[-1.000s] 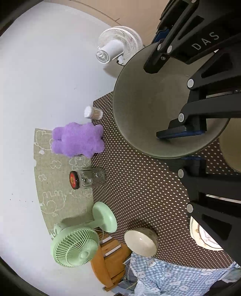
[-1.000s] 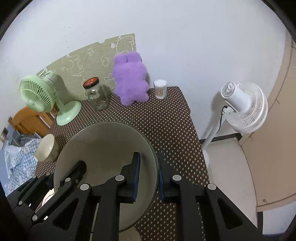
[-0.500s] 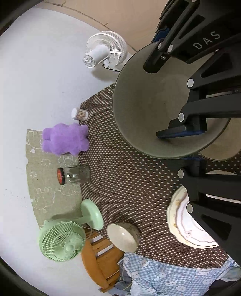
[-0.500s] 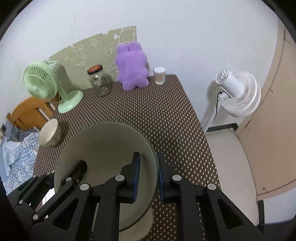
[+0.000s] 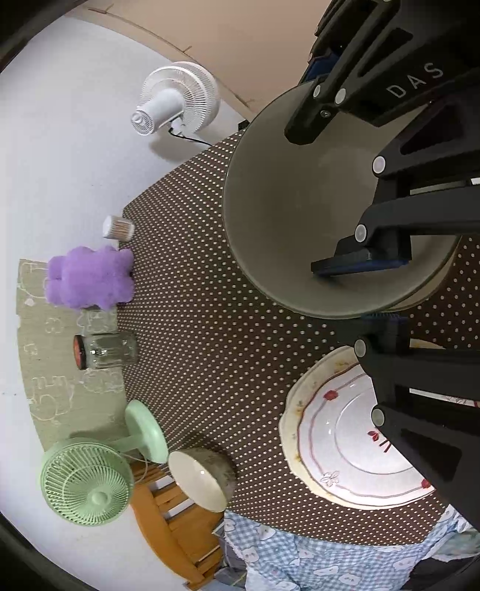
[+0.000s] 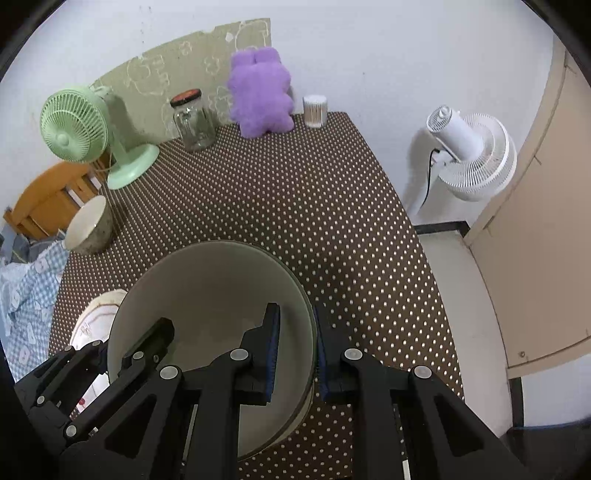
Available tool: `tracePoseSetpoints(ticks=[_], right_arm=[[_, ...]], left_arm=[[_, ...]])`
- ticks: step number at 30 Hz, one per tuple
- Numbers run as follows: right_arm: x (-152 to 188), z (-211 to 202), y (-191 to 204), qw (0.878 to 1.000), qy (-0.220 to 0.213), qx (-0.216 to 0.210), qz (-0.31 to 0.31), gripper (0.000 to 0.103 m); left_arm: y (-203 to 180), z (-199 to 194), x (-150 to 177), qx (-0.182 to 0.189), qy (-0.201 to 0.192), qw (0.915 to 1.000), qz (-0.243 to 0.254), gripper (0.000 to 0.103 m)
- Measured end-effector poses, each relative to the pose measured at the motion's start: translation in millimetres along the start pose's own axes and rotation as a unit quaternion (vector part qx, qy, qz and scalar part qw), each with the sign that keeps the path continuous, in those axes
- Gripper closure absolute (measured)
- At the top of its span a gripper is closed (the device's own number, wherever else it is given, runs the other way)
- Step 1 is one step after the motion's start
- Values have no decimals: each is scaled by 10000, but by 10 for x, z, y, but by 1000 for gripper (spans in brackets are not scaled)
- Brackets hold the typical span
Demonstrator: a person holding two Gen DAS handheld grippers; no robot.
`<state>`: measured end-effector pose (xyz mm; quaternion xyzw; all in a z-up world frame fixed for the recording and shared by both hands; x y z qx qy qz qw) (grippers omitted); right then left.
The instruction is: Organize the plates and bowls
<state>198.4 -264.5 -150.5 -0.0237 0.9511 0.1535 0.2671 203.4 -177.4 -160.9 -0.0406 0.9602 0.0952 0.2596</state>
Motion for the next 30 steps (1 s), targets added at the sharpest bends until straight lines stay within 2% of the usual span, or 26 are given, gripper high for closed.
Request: tracePoseSetpoints(ticks=[30], right_arm=[[351,409,-36,9952,882,415,-11,82]], left_arm=[[17,410,411,225,910,9954,184,86]])
Point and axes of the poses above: each gripper's, at about its wrist camera, not at the fingertips, and z roughly the way its jaws point, y to its left, x to its underside, the point moved 10 cm from there along z, roughly the way its jaws point, and after that the axes turned 14 degrees about -x, right-handed, at the moved point
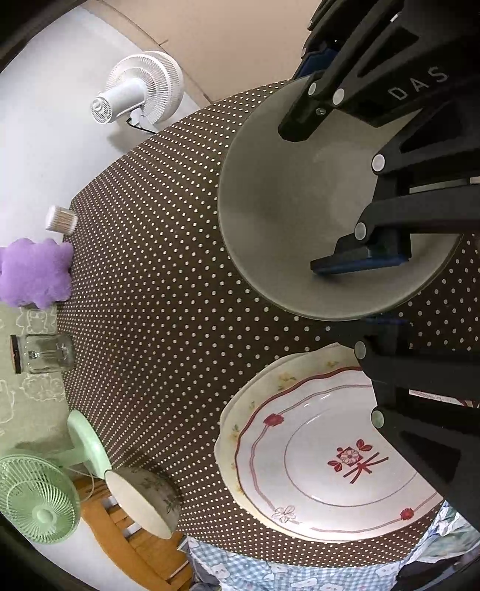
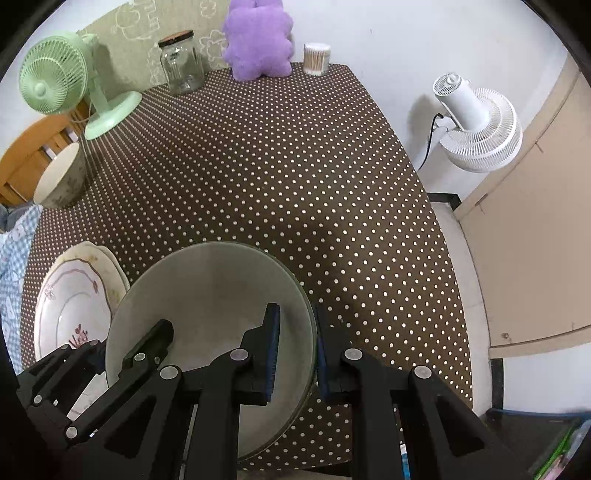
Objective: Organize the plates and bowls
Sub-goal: 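Lower the cream bowl onto the first bowl and open both tools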
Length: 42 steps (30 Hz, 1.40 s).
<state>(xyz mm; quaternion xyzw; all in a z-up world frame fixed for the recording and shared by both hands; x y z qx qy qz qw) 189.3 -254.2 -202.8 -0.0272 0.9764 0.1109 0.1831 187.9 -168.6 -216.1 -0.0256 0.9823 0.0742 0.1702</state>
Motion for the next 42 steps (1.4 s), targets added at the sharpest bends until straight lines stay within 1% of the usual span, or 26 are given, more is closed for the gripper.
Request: tracePoseSetpoints(ticks=[2,10,15,19,25,28,30,31,34,35,36,37,38,39,40,42], right_arm=[[-1,3,-8,10000,-2,71,-40,82],[27,20,-34,9996,26,260,-82,82],[55,35,-57,9994,48,320,-79,82],[93,71,-88,9996,142,230,-5,82],[40,112,-94,9997,128,53,-211,82],[42,123,-93,9994,156,-142,-267,82],[36,121,-95,9988,199,-333,-315,83],[34,123,-92,9983,211,-427,-339,83],[-3,75,-72,9962,179,-691,-495,82],[-18,51,-59,9954,142,-762,-564,82],[-44,21,-44,9945,75,-826,-638,81],[-62,-14,-25,9933,46,-895,-725,68],[-77,-48,-14,9924,19,-947,-789,47],[-93,-88,-8,9914,-54,-1019,-820,39],[-108,-133,8,9905,-162,-1087,-826,33],[-134,-195,10,9898,-254,-1113,-855,33]], left_arm=[[-13,12,9,41,42,10000,10,86],[-26,10,23,50,-25,9999,105,86],[-43,11,34,-57,-85,9997,211,86],[-45,14,47,-189,-116,9995,237,86],[-40,17,50,-371,-88,9993,63,86],[-23,10,67,-447,4,9989,-114,82],[-17,-25,72,-534,7,9983,-223,73],[-22,-44,74,-563,10,9981,-254,72],[-18,-139,61,-688,-33,9967,-419,65],[4,-175,53,-713,-65,9963,-473,60],[10,-203,46,-739,-86,9959,-511,54],[22,-241,40,-790,-111,9953,-555,49],[33,-271,29,-834,-146,9946,-597,43],[39,-301,19,-860,-198,9941,-637,41],[57,-327,19,-878,-243,9936,-669,40],[83,-377,2,-906,-276,9926,-762,37]])
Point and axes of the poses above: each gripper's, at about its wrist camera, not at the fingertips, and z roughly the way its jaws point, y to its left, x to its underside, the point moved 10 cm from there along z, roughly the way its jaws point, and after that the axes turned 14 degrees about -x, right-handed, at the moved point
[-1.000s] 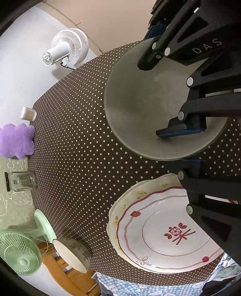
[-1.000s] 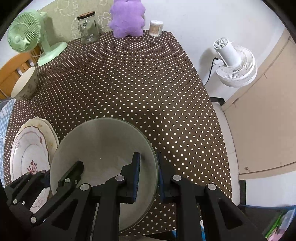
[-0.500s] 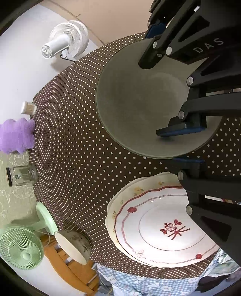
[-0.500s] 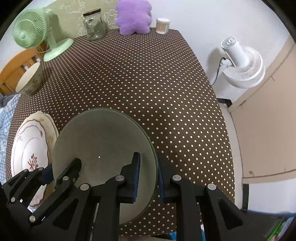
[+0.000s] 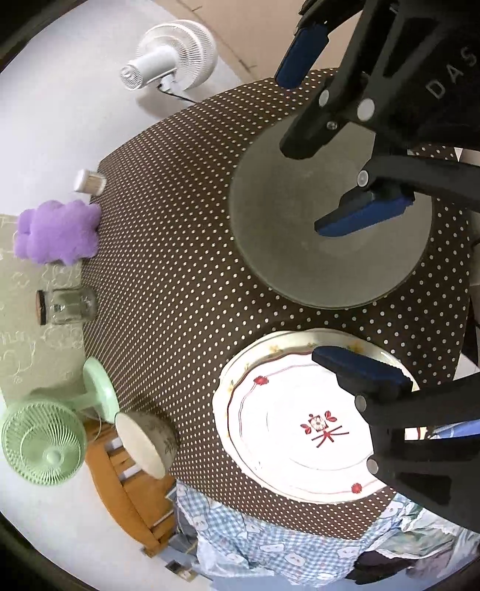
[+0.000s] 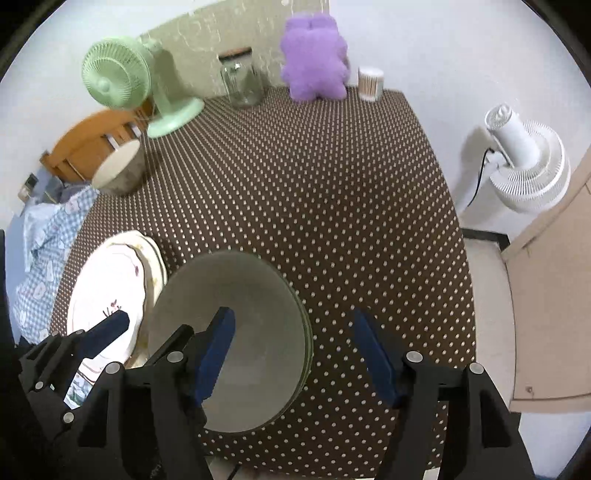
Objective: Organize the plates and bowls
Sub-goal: 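Lower the cream bowl onto the first bowl and open both tools, then move both tools to the grey-bottomed bowl beside the green fan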
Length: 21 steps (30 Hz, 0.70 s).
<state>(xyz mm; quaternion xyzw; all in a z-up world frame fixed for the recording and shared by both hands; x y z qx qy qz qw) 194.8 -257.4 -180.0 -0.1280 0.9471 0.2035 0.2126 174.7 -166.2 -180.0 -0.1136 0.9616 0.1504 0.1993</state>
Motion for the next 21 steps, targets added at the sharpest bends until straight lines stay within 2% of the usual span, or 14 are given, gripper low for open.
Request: tracePoseSetpoints(ticks=[4,6,9,16,21], right_arm=[[-87,-110,65,9998,-135,-124,-93,29],[-144,-179,109,9995,-237,-139,-158,24],[-203,-246,187,9991,-327,-135,-244,20],[-336,-284,460,9985,-470,-99,-253,19],[-465,-288,699,9977,-626,-58,-235,19]], left_arm=[[48,-134,-98,184,-192,9994,-229,32],[87,-184,-147,240,-270,9988,-326,25],[174,-219,-257,190,-391,9985,-344,21],[458,-225,-469,117,-601,9978,-273,19],[694,-217,-569,234,-649,9972,-282,19]])
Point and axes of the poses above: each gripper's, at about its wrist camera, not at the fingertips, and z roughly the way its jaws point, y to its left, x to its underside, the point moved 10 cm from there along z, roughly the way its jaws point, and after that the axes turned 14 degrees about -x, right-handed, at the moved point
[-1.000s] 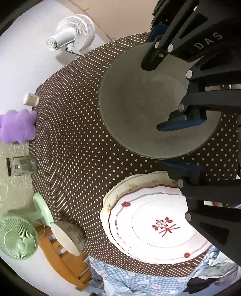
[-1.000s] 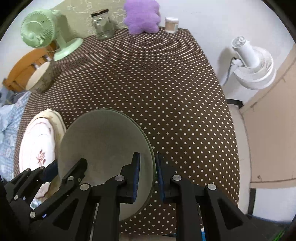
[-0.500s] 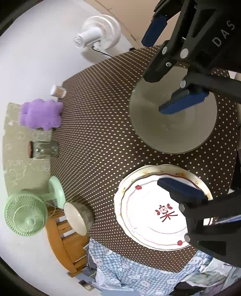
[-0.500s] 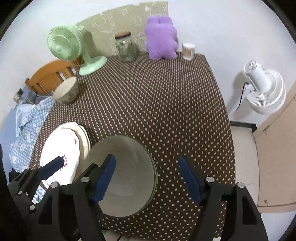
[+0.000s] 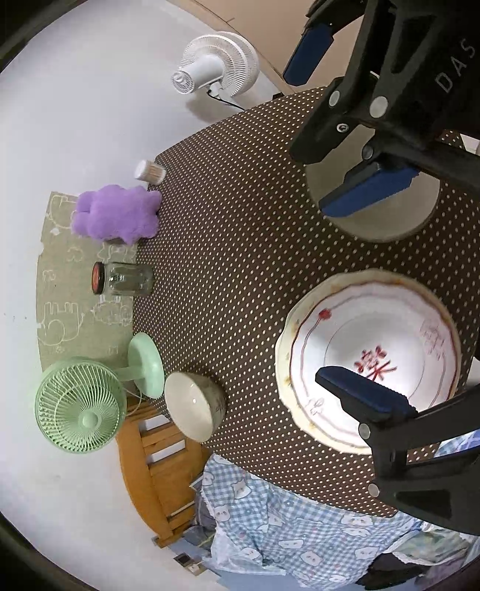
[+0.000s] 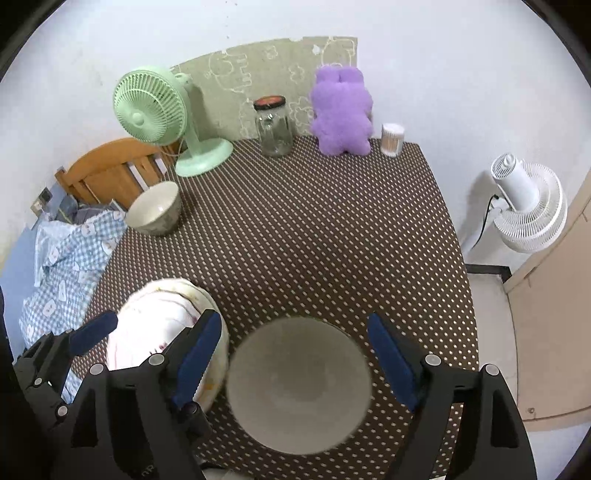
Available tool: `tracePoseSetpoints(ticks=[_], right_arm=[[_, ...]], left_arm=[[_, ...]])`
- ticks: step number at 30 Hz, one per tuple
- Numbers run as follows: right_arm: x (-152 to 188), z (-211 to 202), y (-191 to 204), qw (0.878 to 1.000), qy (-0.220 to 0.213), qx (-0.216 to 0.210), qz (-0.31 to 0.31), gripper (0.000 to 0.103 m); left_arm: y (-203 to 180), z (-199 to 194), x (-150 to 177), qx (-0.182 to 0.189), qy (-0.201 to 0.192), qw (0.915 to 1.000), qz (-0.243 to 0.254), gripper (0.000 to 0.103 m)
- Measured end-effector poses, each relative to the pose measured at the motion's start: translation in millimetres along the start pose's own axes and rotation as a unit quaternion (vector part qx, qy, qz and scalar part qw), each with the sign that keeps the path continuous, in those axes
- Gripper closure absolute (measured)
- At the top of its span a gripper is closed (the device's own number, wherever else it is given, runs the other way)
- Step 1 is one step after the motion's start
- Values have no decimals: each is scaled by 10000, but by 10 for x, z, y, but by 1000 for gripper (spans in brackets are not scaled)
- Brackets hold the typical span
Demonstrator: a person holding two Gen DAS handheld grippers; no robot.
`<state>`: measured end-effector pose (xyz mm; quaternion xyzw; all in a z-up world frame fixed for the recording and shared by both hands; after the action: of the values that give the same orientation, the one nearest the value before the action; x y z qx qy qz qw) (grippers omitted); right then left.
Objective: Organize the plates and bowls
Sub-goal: 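Move both tools to the grey-bottomed bowl beside the green fan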
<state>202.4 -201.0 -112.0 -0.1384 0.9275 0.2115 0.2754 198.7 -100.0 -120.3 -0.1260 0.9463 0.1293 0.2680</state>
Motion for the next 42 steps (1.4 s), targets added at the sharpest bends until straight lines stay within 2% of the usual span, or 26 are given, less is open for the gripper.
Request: tracePoseSetpoints(ticks=[6,13,21,28,42], right_arm=[[-127,146,301,9996,-45,211,200,19],[-292,332,636,9991,-113,293,283,19],[-471,610,1039,9987,-172,363,326,19],[-611,853,1268,9979,-198,496,365,19],[-1016,1308,1470,9961,-306,672,477,19]], left_arm=[[278,100,-119,-12,-20,9999,136,19],[633,264,-261,126,-32,9998,137,20],[986,471,-411,106,-73,9998,157,20],[1231,674,-583,140,-106,9996,199,22],[1512,1097,-994,175,-215,9991,317,23]])
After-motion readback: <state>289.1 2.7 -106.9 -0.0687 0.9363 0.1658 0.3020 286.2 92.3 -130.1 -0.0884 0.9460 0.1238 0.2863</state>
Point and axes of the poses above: each gripper's, at about its wrist camera, not at the fingertips, and z roughly the way its jaws point, y to its left, x to its underside, the point moved 10 cm from there along z, roughly the way its jaws point, and after that the axes turned 14 degrees about -x, right-handed, at the moved point
